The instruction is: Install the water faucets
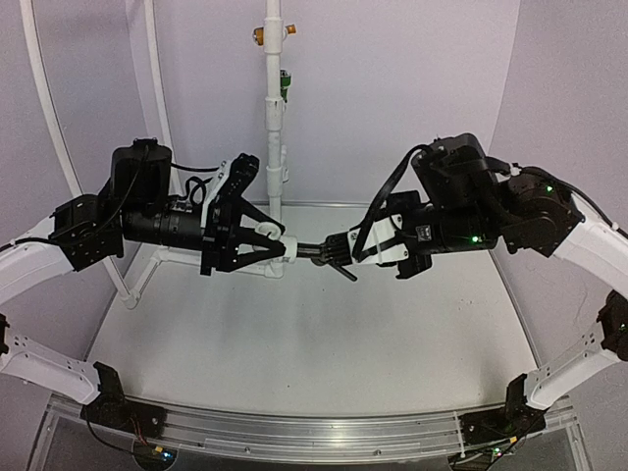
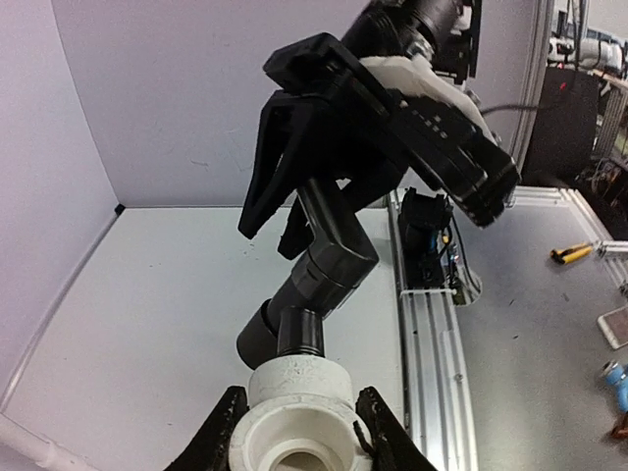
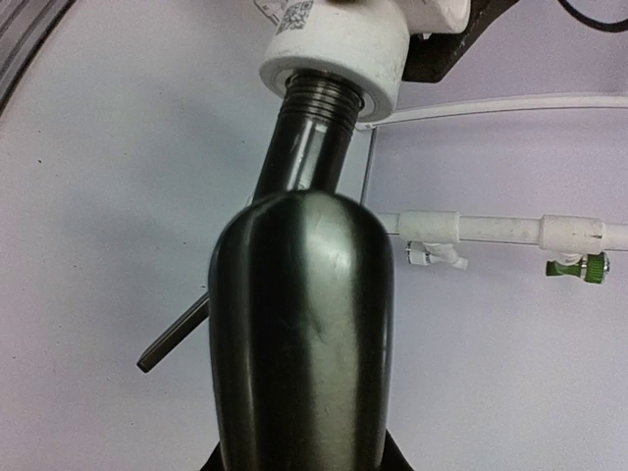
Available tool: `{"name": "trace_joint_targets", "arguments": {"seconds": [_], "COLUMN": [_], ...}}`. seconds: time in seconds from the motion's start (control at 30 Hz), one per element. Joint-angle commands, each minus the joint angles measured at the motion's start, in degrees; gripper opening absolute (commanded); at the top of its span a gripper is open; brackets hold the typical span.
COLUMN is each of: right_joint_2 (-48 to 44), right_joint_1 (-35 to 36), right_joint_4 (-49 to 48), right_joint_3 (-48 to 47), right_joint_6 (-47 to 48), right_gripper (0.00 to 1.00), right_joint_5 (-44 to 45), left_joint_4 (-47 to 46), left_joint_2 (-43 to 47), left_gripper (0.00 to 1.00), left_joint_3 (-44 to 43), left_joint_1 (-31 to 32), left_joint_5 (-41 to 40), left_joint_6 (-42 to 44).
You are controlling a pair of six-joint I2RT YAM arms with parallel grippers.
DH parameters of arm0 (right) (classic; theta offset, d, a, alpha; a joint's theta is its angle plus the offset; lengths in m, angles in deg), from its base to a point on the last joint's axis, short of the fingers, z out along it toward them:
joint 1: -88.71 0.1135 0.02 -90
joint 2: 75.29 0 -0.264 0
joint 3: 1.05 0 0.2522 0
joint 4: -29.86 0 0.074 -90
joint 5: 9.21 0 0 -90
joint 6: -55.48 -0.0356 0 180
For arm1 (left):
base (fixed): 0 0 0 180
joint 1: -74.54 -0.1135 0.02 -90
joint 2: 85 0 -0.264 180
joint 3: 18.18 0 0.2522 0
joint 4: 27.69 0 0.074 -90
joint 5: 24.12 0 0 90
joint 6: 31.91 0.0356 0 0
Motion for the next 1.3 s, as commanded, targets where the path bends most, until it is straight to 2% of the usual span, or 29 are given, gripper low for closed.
{"name": "trace_joint_targets", "arguments": {"seconds": [0.0,0.27,0.53,0.6,0.63,0.73,0.93,1.17,1.2,1.27], "right_joint_2": [2.48,6.09,8.09,7.56,6.97,3.64,-2.05,-6.64,-7.07,-7.6], "right_joint_1": [-1.59,-5.56,-7.22,-7.21,-7.24,-7.22,-7.23,-7.19,-7.18,-7.18], "right_joint_4": [-2.18,3.41,2.76,1.14,-0.21,-6.9,-18.91,-32.1,-34.04,-36.67], "right_joint_3": [-7.36,-12.72,-12.97,-11.94,-10.83,-6.19,2.96,10.57,11.26,11.87], "right_joint_6": [-10.03,-14.14,-13.16,-11.48,-10.73,-5.95,4.17,12.17,12.59,13.18], "right_gripper": [0.0,0.0,0.0,0.0,0.0,0.0,0.0,0.0,0.0,0.0], "right_joint_5": [-7.54,-12.97,-7.19,-4.89,-3.58,-0.01,5.24,7.03,6.73,6.1], "left_joint_4": [1.82,1.48,-3.73,-5.3,-6.0,-7.27,-7.74,-9.28,-9.27,-8.82], "left_joint_2": [2.83,4.07,4.5,4.51,4.47,4.94,8.4,13.33,13.53,13.57], "left_gripper": [0.33,0.33,0.34,0.38,0.43,0.58,0.76,0.88,0.89,0.9], "left_joint_3": [3.85,8.53,14.35,15.71,16.03,15.31,11.86,11.85,11.82,11.34], "left_joint_1": [2.11,9.99,16.02,16.51,16.49,16.53,16.52,14.76,13.43,9.05], "left_joint_5": [-5.12,-20.15,-35.22,-38.38,-39.78,-41.46,-41.65,-40.79,-39.31,-31.4], "left_joint_6": [19.0,39.96,55.45,57.96,57.92,52.48,32.1,5.66,0.73,-9.24]}}
